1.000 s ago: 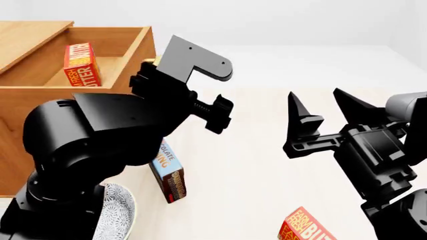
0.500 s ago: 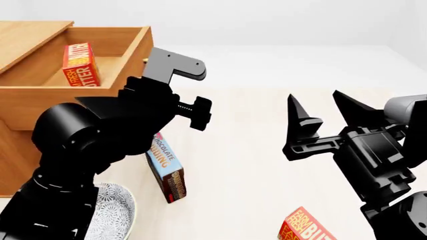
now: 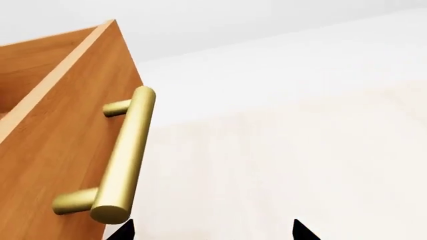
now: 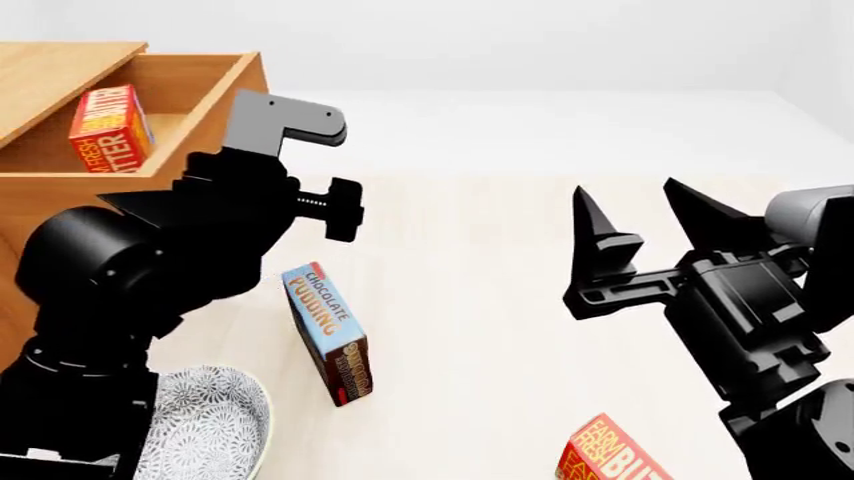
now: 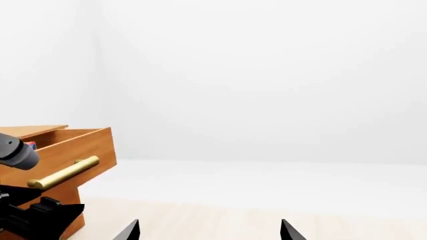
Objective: Put the butter at the front in the top drawer of the cabinet and close it.
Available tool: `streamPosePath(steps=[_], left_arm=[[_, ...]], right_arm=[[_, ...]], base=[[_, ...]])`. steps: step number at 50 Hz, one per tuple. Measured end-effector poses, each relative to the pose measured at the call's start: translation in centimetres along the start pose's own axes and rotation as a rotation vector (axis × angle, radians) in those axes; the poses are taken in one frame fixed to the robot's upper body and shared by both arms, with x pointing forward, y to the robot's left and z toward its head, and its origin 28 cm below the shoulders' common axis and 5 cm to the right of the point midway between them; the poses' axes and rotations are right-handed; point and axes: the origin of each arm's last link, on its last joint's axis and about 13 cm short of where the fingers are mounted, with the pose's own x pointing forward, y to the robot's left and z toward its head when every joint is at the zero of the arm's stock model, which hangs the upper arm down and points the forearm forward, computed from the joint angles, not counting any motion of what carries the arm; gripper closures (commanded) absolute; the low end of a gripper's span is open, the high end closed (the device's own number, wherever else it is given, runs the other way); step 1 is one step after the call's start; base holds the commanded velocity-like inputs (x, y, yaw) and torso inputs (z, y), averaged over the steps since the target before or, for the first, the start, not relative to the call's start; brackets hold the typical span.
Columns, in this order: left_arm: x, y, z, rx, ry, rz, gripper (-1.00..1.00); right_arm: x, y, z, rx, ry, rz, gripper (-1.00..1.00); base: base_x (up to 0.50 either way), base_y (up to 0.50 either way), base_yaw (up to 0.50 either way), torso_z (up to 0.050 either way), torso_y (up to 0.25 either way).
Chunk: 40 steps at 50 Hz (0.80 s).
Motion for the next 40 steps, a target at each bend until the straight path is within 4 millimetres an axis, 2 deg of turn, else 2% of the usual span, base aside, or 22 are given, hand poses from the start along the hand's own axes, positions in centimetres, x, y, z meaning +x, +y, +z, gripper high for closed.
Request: streamPosePath(steps=[20,40], left_arm=[[0.3,4.4,-0.2,-0.055,0.016,0.228,-1.0],[0.8,10.8,-1.7,-0.171,0.069,0.588,-1.0]], right_arm=[[0.0,0.0,0.0,-0.001,-0.002,-0.004,-1.0],[-0.2,-0.1,0.0,-0.001,-0.004,-0.009,-1.0]], base=[[0.0,0.0,0.0,0.0,0.0],[0.0,0.0,0.0,0.0,0.0]])
